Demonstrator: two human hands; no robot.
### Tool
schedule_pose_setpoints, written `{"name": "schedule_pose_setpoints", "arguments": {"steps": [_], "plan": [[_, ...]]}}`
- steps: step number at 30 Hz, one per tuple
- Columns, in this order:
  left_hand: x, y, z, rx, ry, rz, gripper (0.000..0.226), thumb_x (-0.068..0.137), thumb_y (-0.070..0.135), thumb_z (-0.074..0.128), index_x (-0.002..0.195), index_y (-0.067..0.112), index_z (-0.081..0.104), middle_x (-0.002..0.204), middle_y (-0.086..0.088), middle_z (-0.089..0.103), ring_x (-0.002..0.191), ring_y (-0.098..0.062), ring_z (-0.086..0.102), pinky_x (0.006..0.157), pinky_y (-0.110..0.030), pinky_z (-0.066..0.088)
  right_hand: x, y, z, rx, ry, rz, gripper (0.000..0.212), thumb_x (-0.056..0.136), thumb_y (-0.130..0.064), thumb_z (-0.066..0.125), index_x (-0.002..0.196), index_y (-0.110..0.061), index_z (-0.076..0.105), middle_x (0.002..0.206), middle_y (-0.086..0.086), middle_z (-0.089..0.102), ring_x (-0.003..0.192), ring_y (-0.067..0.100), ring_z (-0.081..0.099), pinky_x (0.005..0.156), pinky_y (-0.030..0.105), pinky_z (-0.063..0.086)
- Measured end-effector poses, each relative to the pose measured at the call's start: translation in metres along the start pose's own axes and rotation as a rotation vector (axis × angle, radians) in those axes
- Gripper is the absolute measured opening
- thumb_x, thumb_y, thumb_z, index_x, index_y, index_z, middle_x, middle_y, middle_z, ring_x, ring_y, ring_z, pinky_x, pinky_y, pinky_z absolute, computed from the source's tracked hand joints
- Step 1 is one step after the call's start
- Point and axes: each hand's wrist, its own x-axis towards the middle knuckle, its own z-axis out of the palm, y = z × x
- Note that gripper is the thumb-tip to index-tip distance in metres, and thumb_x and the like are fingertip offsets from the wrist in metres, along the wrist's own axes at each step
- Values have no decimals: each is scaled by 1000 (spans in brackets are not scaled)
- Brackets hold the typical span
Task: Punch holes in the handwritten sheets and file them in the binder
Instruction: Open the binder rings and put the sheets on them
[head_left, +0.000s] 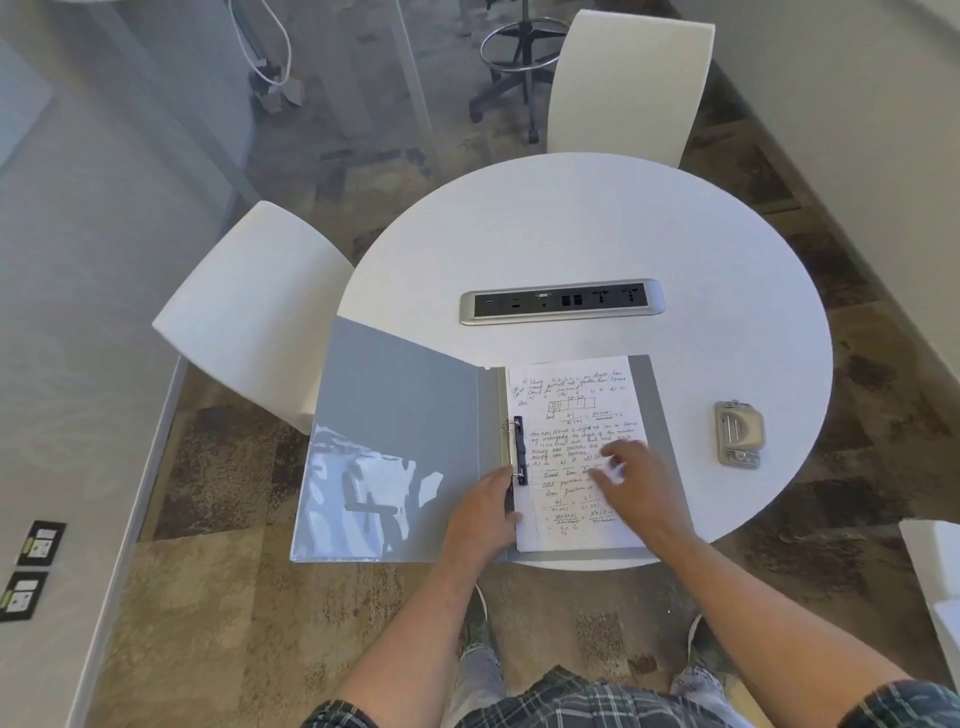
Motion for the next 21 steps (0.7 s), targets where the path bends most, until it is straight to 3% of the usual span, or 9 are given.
{"name": "schedule_pose_setpoints", "arguments": {"steps": [3, 7, 11, 14, 17, 21], "plan": [[-6, 1, -3, 4, 22, -8, 65, 94, 14, 62, 154, 23, 39, 152, 1, 50, 136, -20, 50, 107, -31, 42, -18, -10, 26, -250, -356, -420, 36, 98, -42, 63, 130, -28, 69, 132, -4, 66, 119, 18, 61, 104, 40, 48], [-8, 5, -13, 62, -31, -34, 63, 97, 10, 54, 156, 23, 36, 148, -7, 53, 131, -26, 54, 103, -35, 46, -27, -6, 51, -506, -452, -676, 39, 97, -40, 62, 136, -35, 66, 147, 1, 56, 124, 26, 57, 98, 44, 49], [-6, 7, -20, 8, -70, -67, 60, 92, 6, 55, 148, 28, 48, 135, -5, 65, 120, -23, 63, 100, -39, 52, -27, -5, 56, -607, -350, -712, 45, 90, -51, 68, 132, -32, 67, 132, 4, 63, 109, 27, 64, 85, 44, 55], [-1, 2, -17, -46, -66, -74, 56, 87, 16, 56, 141, 33, 54, 132, 0, 68, 120, -20, 64, 100, -42, 53, -29, -10, 63, -655, -287, -734, 48, 87, -62, 65, 124, -32, 70, 119, 4, 66, 99, 26, 66, 75, 41, 55], [-1, 4, -19, -29, -65, -69, 47, 91, 18, 60, 137, 28, 59, 130, -1, 69, 118, -22, 64, 100, -43, 53, -26, -10, 65, -632, -249, -747, 51, 88, -66, 61, 123, -30, 70, 116, 3, 65, 97, 25, 66, 75, 39, 55], [-4, 13, -28, 68, -104, -21, 47, 94, 28, 63, 139, 21, 55, 135, -6, 64, 126, -27, 58, 104, -43, 49, -17, -9, 59, -593, -326, -743, 67, 90, -77, 45, 130, -29, 66, 124, 0, 62, 103, 22, 63, 84, 39, 52]]}}
